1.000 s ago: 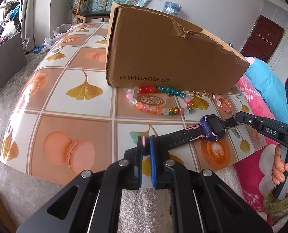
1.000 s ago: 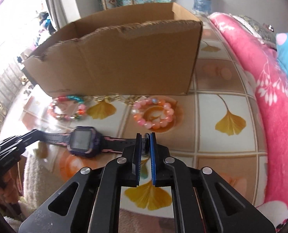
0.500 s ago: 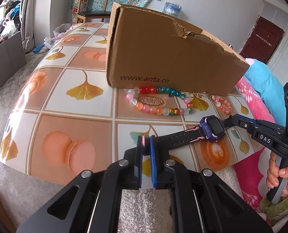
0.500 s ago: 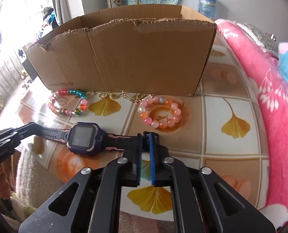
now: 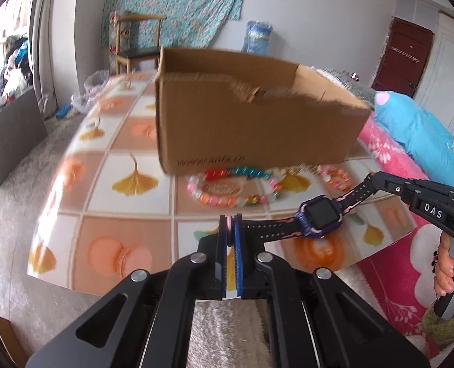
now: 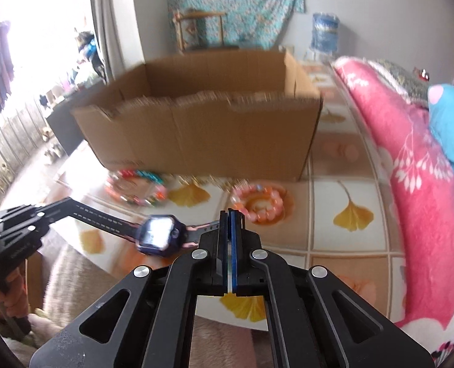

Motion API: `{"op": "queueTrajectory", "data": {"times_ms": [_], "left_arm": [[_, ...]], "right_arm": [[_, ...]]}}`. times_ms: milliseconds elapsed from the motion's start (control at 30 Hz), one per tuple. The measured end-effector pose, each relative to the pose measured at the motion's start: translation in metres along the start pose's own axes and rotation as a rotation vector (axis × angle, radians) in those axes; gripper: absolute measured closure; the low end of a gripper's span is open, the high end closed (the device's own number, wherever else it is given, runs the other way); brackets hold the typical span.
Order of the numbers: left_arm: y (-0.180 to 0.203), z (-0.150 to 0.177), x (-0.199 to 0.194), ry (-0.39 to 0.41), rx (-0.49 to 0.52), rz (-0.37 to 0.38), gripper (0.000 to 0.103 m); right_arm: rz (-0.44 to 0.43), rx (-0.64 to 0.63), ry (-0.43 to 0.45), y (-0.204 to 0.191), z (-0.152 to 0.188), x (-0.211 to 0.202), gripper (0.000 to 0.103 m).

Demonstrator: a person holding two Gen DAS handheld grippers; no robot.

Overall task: Organize jewelry
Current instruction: 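Lift the smartwatch with the right tool and lower it into the cardboard box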

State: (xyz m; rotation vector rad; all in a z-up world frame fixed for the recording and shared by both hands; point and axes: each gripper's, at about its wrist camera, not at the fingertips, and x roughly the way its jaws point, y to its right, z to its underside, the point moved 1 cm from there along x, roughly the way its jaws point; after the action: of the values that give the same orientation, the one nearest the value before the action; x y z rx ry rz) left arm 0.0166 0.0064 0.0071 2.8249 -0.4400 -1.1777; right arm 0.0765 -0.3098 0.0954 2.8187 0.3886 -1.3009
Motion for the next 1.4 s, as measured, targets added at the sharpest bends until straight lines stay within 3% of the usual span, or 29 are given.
{"op": "queueTrajectory", "data": {"times_ms": [133,267,433,533,700,767,900,1067,1133,1200,1300,1400], "left_arm": [[0.007,-0.02,-0.029,0.077,0.041,-0.012,0.1],[0.009,-0.061,-0.059,0.2,0.085,-0.014,0.1],[0.005,-0.125,-0.057,0.268,0.113,0.001,0.1],[-0.003,-0.17,-0.019,0.211,0.123,0.004,0.1],[-0.018,-0.223,0.06,0.052,0.138,-0.078,0.101],[-0.024,-0.235,0.091,-0.021,0.147,-0.094,0.101],[-0.034,-0.245,0.139,-0.125,0.154,-0.153,0.102],[-0.032,-0.238,0.135,-0.116,0.193,-0.147,0.101],[-0.032,-0.237,0.131,-0.105,0.202,-0.143,0.101],[-0.031,-0.234,0.122,-0.095,0.209,-0.14,0.101],[-0.031,-0.231,0.104,-0.069,0.198,-0.124,0.101],[-0.034,-0.228,0.091,-0.054,0.175,-0.11,0.091]], "right_arm": [[-0.026,-0.035,0.102,-0.008,-0.024,-0.031,0.103],[-0.041,-0.112,0.225,-0.014,-0.061,-0.055,0.103],[-0.023,-0.201,0.296,-0.014,-0.116,-0.04,0.103],[-0.045,-0.222,0.231,-0.01,-0.153,-0.004,0.103],[-0.054,-0.245,0.062,-0.007,-0.197,0.069,0.103],[-0.078,-0.226,-0.035,-0.004,-0.208,0.105,0.103],[-0.04,-0.237,-0.135,0.002,-0.216,0.151,0.103],[-0.024,-0.257,-0.235,0.011,-0.217,0.172,0.102],[-0.024,-0.258,-0.282,0.015,-0.215,0.176,0.097],[-0.023,-0.243,-0.283,0.02,-0.215,0.172,0.081],[-0.012,-0.253,-0.236,0.024,-0.218,0.155,0.079],[-0.034,-0.208,-0.221,0.033,-0.226,0.144,0.08]]}}
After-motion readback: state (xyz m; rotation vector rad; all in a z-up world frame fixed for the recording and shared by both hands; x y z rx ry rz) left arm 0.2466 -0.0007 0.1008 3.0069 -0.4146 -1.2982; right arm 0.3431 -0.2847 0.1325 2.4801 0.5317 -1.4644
